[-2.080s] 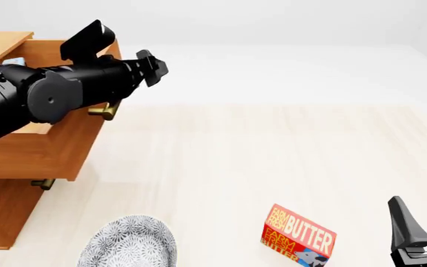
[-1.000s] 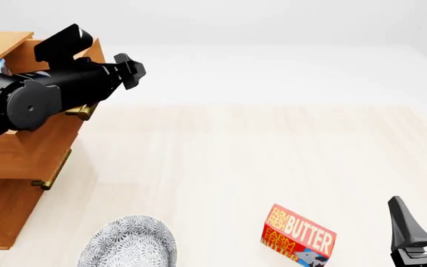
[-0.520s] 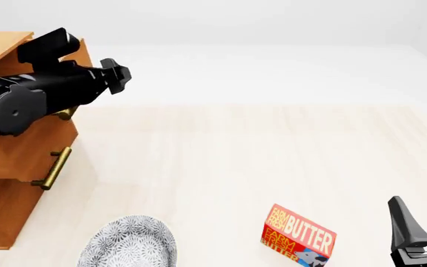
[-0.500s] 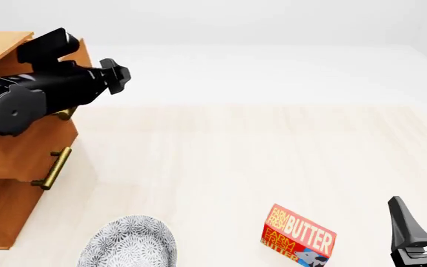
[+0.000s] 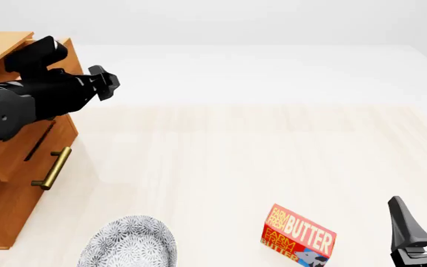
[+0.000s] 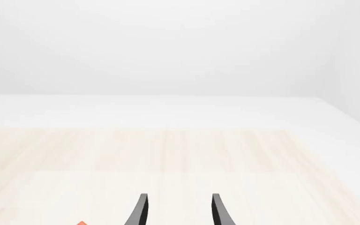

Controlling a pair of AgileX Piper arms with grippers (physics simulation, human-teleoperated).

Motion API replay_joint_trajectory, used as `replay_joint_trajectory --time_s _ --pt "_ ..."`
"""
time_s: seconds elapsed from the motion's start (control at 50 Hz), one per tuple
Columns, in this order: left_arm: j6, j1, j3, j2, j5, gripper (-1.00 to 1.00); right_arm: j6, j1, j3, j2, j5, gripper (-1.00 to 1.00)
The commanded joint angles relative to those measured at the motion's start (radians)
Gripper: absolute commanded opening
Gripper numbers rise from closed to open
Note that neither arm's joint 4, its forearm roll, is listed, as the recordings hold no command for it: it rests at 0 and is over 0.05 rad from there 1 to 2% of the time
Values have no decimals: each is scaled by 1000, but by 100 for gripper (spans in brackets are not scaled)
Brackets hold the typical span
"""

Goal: Put the chocolate pudding in the top drawer of the cabinet and close it.

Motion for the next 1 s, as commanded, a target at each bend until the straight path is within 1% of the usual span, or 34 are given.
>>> replay_joint_trajectory --time_s 0.02,0.28,0.62,0.72,0.8,1.0 --pt "6 32 26 -5 17 100 0 0 0 0 0 100" --pt "32 73 36 -32 35 100 0 0 0 0 0 100" --pt "42 100 67 -72 45 100 0 0 0 0 0 100" --pt "59 111 55 -79 57 100 0 0 0 0 0 100" --pt "68 133 70 -97 58 100 0 0 0 0 0 100" --pt "90 146 63 -107 70 100 0 0 0 0 0 100"
